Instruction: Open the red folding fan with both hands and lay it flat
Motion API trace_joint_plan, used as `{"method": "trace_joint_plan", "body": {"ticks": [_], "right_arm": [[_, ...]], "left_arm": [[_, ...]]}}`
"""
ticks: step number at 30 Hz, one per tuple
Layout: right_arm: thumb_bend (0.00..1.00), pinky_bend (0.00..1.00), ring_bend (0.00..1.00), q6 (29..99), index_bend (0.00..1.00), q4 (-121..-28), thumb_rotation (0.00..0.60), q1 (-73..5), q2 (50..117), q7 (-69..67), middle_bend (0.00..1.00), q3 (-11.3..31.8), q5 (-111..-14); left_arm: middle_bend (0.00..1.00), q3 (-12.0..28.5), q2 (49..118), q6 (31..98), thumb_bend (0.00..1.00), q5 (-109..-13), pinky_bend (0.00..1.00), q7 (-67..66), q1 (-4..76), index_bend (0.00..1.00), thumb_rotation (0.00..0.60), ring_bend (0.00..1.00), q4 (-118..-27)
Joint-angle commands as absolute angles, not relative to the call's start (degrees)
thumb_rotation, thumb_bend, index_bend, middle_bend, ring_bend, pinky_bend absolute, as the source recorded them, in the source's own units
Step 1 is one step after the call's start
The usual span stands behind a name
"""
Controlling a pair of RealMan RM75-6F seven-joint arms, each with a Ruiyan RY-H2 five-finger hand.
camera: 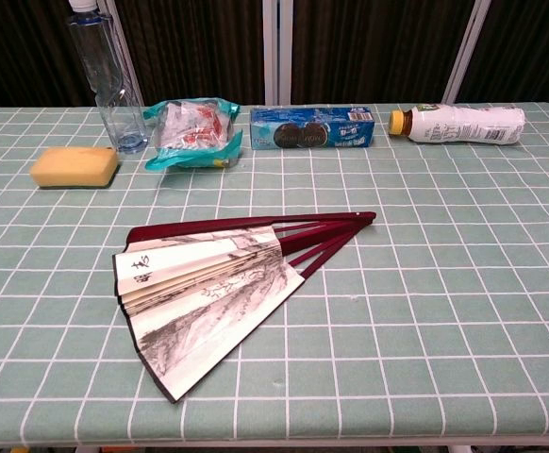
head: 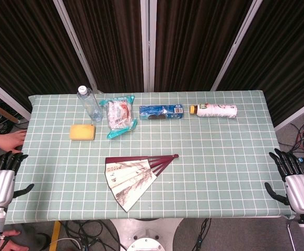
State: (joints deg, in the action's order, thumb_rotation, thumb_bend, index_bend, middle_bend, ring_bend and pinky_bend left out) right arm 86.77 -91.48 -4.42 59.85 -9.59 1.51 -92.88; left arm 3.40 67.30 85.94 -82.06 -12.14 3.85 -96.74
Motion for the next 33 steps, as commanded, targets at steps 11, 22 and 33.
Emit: {"method": "trace_joint_plan", "body": {"ticks": [11,22,33], "right_arm": [[0.27,0.00,0.00,86.9,0.00,-91.0,0.600,-4.6,60.3,-9.8,0.00,1.5,-92.8],[0.27,0.00,0.00,86.6,0.00,-91.3,0.600,-6.0,58.9,-9.4,0.00,2.2,-94.0],[0.27,0.00,0.00,85.6,0.00,-91.7,0.600,-7.0,58.0,-9.3,0.00,2.4,-93.6]], "left_arm": [[0.18,3.4,66.3,84.9,0.06,-83.0,0.12,-12.1,4.9,0.21,0.600,0.09,-98.3],[0.18,6.9,60.7,72.7,0.06,-92.4,0.14,-1.2,18.1,0.23,0.600,0.09,-103.3],[0.33,13.2,66.8,45.2,0.14,-81.7,0.36,4.1,39.3,0.32,0.600,0.28,-100.0]]}}
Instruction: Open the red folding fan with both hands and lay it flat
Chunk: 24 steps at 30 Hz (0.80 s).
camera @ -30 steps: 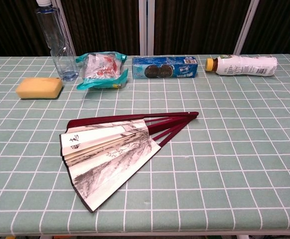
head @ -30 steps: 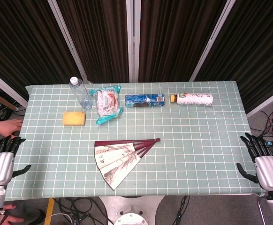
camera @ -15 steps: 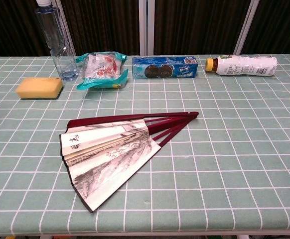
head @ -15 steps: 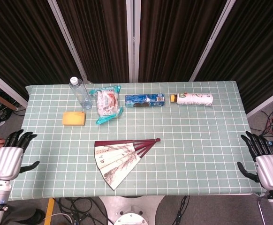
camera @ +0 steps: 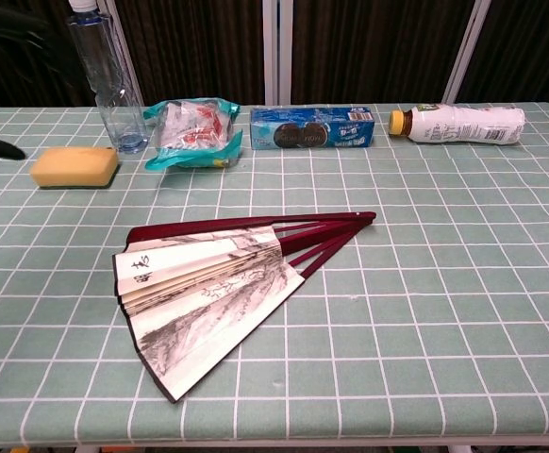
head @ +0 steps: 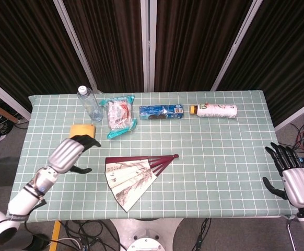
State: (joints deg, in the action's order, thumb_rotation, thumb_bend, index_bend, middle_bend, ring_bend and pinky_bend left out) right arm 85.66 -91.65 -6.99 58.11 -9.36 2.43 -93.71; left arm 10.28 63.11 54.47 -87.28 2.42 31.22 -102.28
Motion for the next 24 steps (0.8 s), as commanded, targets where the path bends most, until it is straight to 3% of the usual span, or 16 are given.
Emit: {"method": "trace_joint_plan", "body": {"ticks": [1,10,24], "right_arm": [[0.27,0.00,0.00,85.5,0.00,-91.7,0.600,-7.0,58.0,-9.3,0.00,2.4,-93.4],[0.27,0.00,0.00,84.3,0.00,-92.1,0.600,-7.4,57.8,-8.7,0.00,2.4,-92.4],[0.27,0.00,0.00,82.8,0.00,-92.8,0.600,-7.6,57.3,-7.7,0.00,2.5,-90.5]], "left_arm": [[0.33,13.5,67.9,43.5,0.15,-80.4,0.36,3.4,40.8,0.32,0.600,0.28,-99.1],[0.34,12.7,81.0,31.2,0.20,-62.7,0.36,-7.2,53.4,0.33,0.600,0.28,-87.2],[0.32,7.0,89.9,29.8,0.20,-39.6,0.40,-17.5,64.9,0.30,0.600,0.28,-77.1]]}}
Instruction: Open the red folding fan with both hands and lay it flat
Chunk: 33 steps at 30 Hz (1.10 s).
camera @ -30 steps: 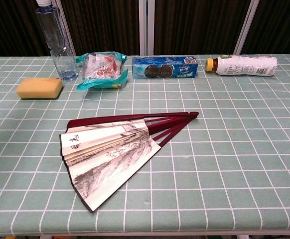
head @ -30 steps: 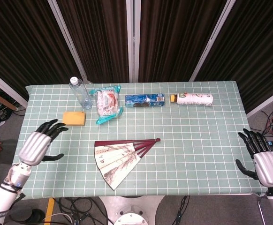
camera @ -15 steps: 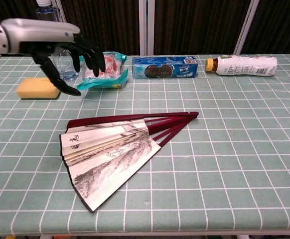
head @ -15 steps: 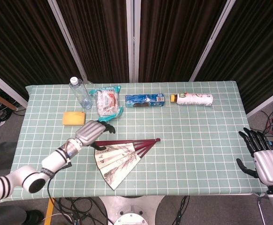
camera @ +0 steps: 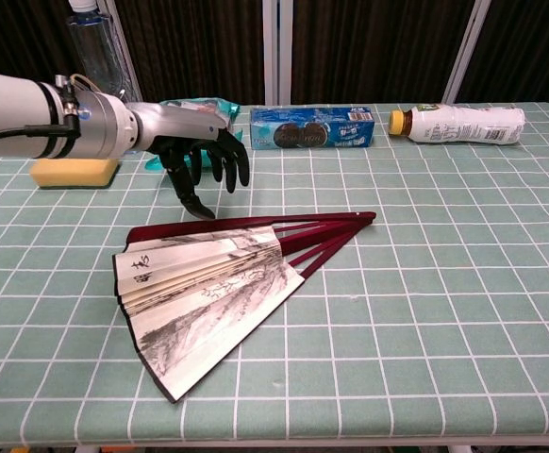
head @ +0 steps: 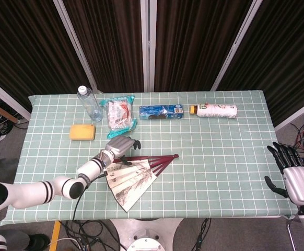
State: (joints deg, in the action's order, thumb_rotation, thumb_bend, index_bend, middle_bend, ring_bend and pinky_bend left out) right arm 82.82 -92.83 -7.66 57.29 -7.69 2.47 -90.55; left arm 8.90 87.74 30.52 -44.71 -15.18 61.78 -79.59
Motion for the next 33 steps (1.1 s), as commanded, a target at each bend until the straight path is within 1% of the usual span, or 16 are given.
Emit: {"method": "trace_joint_plan", "body": {"ticks": [1,8,11,13,18,31,33], "right_arm": [[0.27,0.00,0.00,82.8,0.00,-92.7,0.600,-7.6,57.3,-7.8,0.00,2.4,-90.3],[0.27,0.00,0.00,82.6,0.00,-92.6,0.600,-7.4,57.0,-8.0,0.00,2.4,-89.6],[0.27,0.00,0.00,82.5,0.00,-92.5,0.600,-7.2,57.0,-8.1,0.00,2.4,-89.3],[0.27,0.00,0.00,82.5,0.00,-92.3,0.600,-7.1,57.1,-8.2,0.00,2.3,-89.1],[0.27,0.00,0.00,82.3,0.00,-92.2,0.600,-7.0,57.1,-8.3,0.00,2.4,-88.6],[0.27,0.00,0.00,81.8,0.00,-92.2,0.600,-6.8,57.0,-8.2,0.00,2.4,-87.7],[0.27,0.00,0.00,81.8,0.00,-92.2,0.600,-6.8,57.0,-8.3,0.00,2.5,-87.6]], "left_arm": [[0.32,6.6,90.3,29.9,0.21,-38.0,0.40,-17.7,65.6,0.30,0.600,0.29,-76.6],[0.33,3.1,92.7,32.3,0.22,-32.8,0.42,-21.4,68.9,0.30,0.600,0.32,-74.5],[0.33,2.2,93.6,33.5,0.23,-31.2,0.42,-22.7,69.7,0.30,0.600,0.32,-74.4],[0.34,2.0,93.9,33.7,0.23,-30.3,0.43,-23.0,70.1,0.31,0.600,0.33,-74.6],[0.39,2.0,94.6,34.5,0.25,-30.0,0.46,-23.1,70.5,0.35,0.600,0.38,-75.0],[0.39,1.2,96.6,35.8,0.25,-29.8,0.46,-24.9,71.1,0.35,0.600,0.39,-73.2],[0.41,1.3,96.8,35.6,0.25,-29.8,0.47,-24.8,71.1,0.37,0.600,0.40,-73.0]]}}
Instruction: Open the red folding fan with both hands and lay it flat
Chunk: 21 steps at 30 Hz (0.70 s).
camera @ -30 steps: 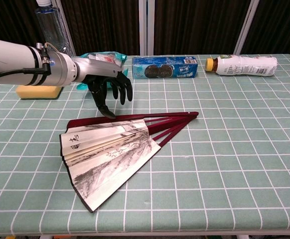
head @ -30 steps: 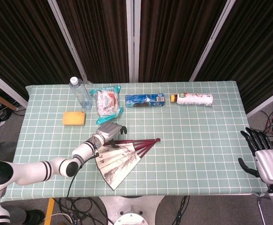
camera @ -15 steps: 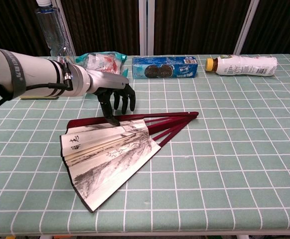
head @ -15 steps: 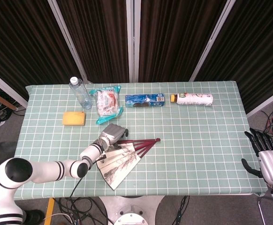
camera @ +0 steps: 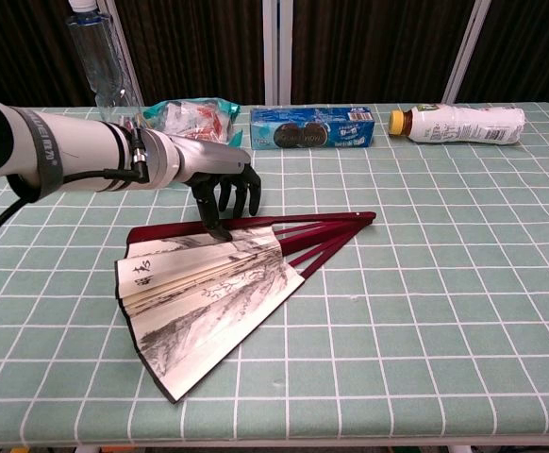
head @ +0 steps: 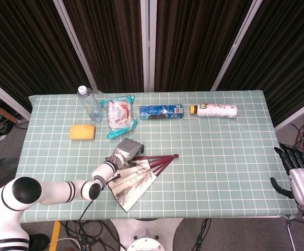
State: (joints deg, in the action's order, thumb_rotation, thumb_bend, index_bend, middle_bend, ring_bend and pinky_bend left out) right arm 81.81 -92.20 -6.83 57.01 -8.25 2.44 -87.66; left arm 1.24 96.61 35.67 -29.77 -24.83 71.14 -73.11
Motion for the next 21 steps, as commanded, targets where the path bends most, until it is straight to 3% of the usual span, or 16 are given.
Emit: {"method": "trace_joint_plan", "body": {"ticks": [1,4,17,21], "right_arm": [[0.27,0.00,0.00,81.9,0.00,-92.1,0.600,-6.8,57.1,-8.3,0.00,2.5,-87.6],[0.27,0.00,0.00,81.7,0.00,-92.0,0.600,-6.8,57.2,-8.6,0.00,2.7,-87.1],[0.27,0.00,0.00,81.7,0.00,-91.7,0.600,-6.4,57.2,-9.4,0.00,2.8,-86.4],[0.27,0.00,0.00,81.9,0.00,-91.8,0.600,-6.4,57.1,-9.6,0.00,2.9,-86.6]], "left_arm": [[0.42,1.4,96.9,35.5,0.25,-30.0,0.48,-24.6,71.0,0.38,0.600,0.40,-73.0],[0.46,1.8,97.2,35.6,0.26,-31.5,0.54,-23.5,70.3,0.44,0.600,0.45,-73.0],[0.56,1.6,98.9,36.8,0.29,-37.9,0.63,-23.0,68.3,0.53,0.600,0.54,-72.3],[0.63,2.1,98.3,37.9,0.33,-39.5,0.72,-22.5,67.4,0.61,0.600,0.62,-73.1]]}}
